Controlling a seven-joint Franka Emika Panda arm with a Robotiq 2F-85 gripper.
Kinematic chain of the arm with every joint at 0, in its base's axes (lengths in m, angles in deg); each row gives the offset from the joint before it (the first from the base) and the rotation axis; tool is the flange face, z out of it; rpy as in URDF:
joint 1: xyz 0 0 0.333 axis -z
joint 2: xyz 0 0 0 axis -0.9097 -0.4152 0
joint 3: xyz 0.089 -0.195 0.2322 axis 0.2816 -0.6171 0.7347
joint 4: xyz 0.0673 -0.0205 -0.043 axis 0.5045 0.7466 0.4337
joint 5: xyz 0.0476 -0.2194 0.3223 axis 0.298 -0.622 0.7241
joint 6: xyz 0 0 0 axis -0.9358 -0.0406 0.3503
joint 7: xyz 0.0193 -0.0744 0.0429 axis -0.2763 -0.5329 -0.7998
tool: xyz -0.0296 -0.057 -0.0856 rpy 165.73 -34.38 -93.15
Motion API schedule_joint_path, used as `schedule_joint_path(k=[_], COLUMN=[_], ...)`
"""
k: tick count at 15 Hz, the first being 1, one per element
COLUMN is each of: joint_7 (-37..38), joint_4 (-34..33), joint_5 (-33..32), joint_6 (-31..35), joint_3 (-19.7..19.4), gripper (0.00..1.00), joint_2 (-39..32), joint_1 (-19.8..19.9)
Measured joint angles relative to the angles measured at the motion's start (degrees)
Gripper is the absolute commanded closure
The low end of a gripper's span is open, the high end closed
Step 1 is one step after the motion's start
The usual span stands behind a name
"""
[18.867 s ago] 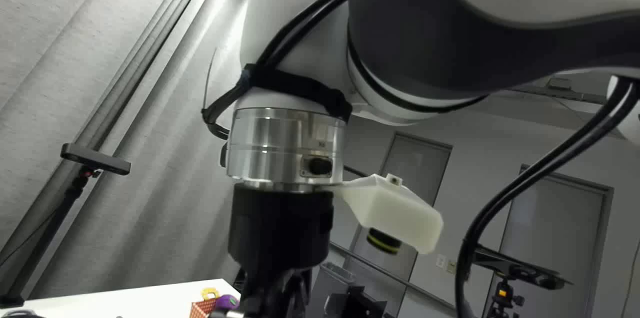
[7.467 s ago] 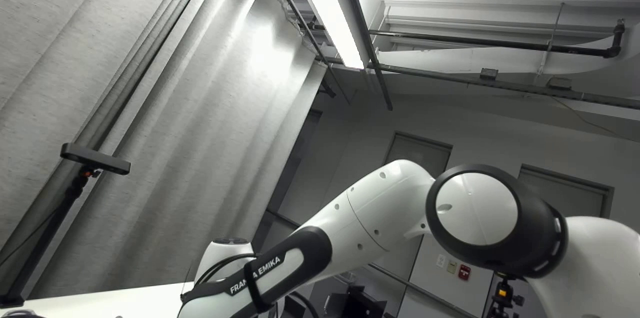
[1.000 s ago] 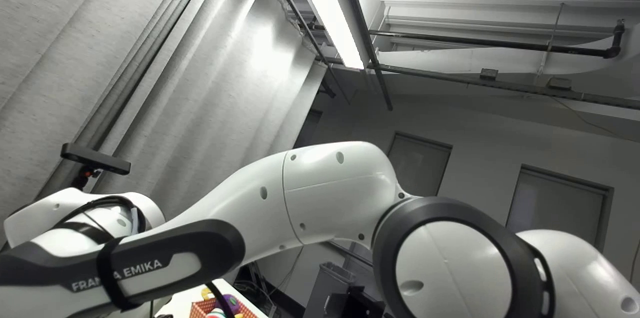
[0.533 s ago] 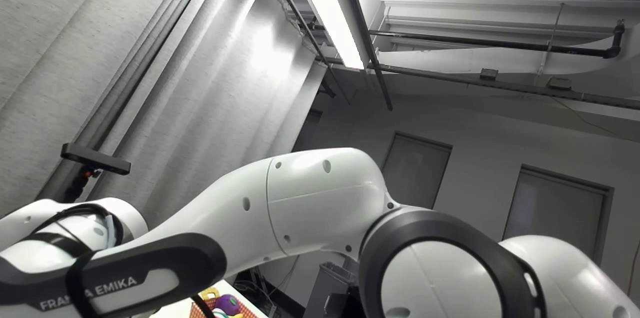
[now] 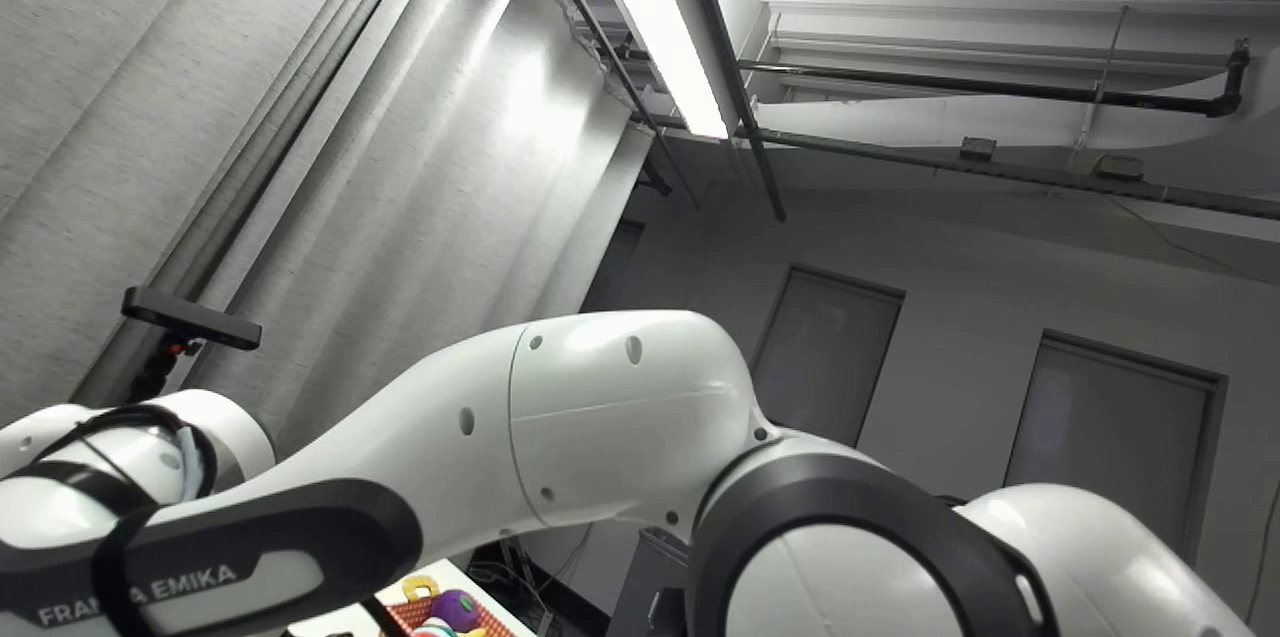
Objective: Pick up the bowl on the right and pout its contents in the bowl on the left.
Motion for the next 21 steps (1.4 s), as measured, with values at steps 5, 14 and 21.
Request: schedule_joint_path(k=[5, 14, 21], joint_7=[0.0, 0.0, 0.0], joint_4=[-2.6, -7.5, -11.8], joint_5=[-0.1, -3.5, -9.4], joint_6=[-1.5, -6.9, -10.5], joint_3=[-0.1, -1.4, -1.5], gripper=[0.99, 0.99, 0.99], joint_2=[-1.6, -4.8, -7.7], joint_1=[0.0, -1.2, -2.9])
